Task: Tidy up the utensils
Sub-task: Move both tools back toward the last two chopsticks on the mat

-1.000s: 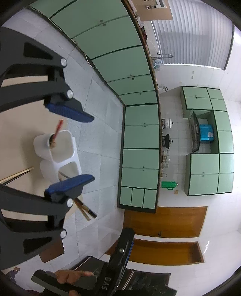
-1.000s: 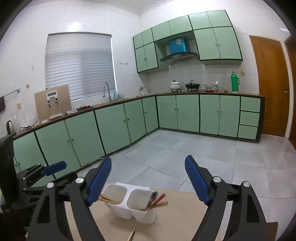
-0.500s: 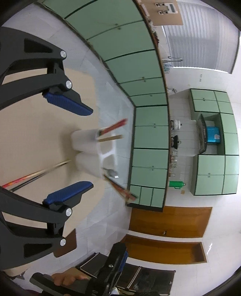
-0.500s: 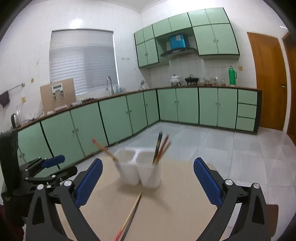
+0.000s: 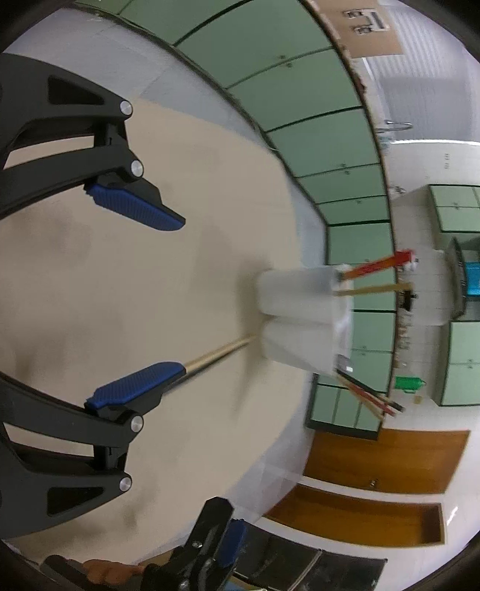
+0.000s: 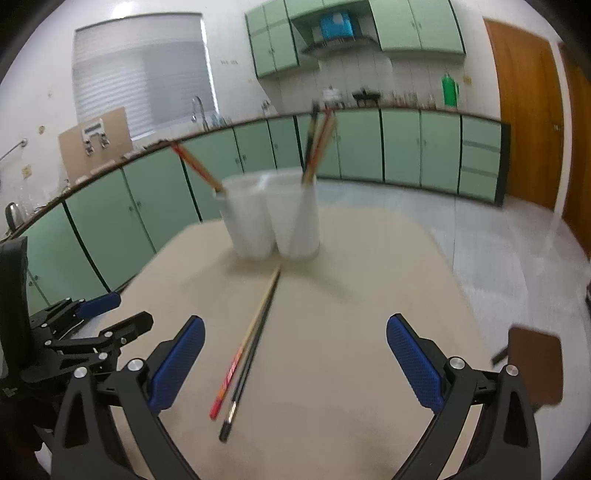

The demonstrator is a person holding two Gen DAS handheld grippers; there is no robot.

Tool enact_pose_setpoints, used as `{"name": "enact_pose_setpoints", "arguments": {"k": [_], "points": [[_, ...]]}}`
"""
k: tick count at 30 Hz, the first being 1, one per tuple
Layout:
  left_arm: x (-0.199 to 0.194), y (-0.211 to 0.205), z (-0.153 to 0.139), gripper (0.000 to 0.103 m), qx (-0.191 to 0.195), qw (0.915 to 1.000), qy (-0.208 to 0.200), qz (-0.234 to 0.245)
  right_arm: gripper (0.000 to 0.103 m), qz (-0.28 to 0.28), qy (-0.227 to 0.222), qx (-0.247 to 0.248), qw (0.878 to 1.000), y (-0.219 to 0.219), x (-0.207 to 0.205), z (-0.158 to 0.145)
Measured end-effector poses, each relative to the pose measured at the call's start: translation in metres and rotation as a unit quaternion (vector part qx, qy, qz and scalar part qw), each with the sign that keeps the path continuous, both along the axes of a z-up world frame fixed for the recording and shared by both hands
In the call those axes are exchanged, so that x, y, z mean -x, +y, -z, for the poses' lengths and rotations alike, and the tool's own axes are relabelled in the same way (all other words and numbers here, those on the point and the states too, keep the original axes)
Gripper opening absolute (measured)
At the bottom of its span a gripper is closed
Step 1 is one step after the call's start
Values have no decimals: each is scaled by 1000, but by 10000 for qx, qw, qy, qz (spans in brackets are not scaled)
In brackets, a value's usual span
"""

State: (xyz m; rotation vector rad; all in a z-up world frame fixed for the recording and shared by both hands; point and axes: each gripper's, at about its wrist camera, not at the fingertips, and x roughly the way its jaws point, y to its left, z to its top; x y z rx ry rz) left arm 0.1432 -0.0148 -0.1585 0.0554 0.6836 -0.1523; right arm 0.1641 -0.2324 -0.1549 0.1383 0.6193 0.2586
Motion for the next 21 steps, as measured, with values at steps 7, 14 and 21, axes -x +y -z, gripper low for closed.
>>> {"name": "enact_pose_setpoints", "arguments": {"k": [7,14,21], "points": [[4,2,25,72,-145,9991,391,-17,96,8,417,276,9987,13,10,31],[9,6,42,72,-194,9977,635,-97,88,-209,699,347,9967,32,20,50],[11,8,46,72,-109,9973,708,-153,62,-507,984,585,9921,53,25,67]]}}
